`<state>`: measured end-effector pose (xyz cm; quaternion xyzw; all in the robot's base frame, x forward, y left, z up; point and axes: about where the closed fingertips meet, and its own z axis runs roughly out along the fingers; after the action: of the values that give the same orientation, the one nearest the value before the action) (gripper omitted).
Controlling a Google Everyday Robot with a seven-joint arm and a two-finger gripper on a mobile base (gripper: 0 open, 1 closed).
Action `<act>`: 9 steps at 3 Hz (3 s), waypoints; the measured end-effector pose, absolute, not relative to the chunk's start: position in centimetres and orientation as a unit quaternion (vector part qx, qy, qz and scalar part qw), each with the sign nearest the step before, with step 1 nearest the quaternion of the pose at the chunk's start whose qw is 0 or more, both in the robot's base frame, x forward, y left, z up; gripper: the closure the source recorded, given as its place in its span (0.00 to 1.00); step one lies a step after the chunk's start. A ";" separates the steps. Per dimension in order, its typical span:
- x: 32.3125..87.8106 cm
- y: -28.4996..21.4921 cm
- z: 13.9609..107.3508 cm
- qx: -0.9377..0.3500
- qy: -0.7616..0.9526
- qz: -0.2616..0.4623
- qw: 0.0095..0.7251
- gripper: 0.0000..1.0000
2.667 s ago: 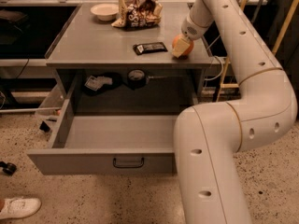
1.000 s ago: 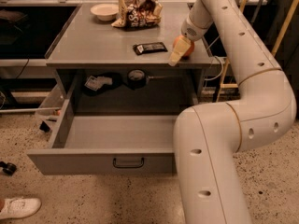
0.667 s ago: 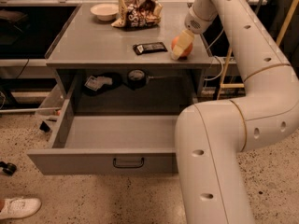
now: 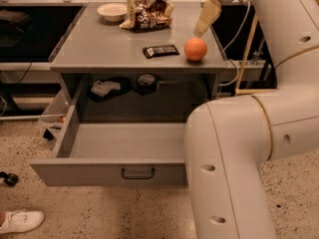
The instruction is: Pick orange from top drawer and place on counter
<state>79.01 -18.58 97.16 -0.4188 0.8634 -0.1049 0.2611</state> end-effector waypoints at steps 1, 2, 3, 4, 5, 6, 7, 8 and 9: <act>79.0 -18.6 97.2 -0.419 0.863 -0.105 0.261 0.00; 77.9 -17.5 95.9 -0.455 0.853 -0.076 0.245 0.00; 73.3 -15.6 96.3 -0.544 0.807 0.001 0.229 0.00; 69.2 -15.4 99.6 -0.589 0.772 0.027 0.239 0.00; 65.1 -16.7 103.2 -0.580 0.778 0.027 0.241 0.00; 60.3 -18.3 106.1 -0.539 0.810 0.022 0.232 0.00; 56.3 -19.1 107.5 -0.503 0.836 0.021 0.221 0.00; 53.5 -19.2 107.9 -0.484 0.848 0.024 0.215 0.00; 54.2 -19.1 108.3 -0.479 0.846 0.019 0.235 0.00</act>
Offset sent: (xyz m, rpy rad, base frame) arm -0.0119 0.0170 -0.0031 0.0593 0.2223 0.3153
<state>54.16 -19.06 108.25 -0.4792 0.8455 0.0192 0.2347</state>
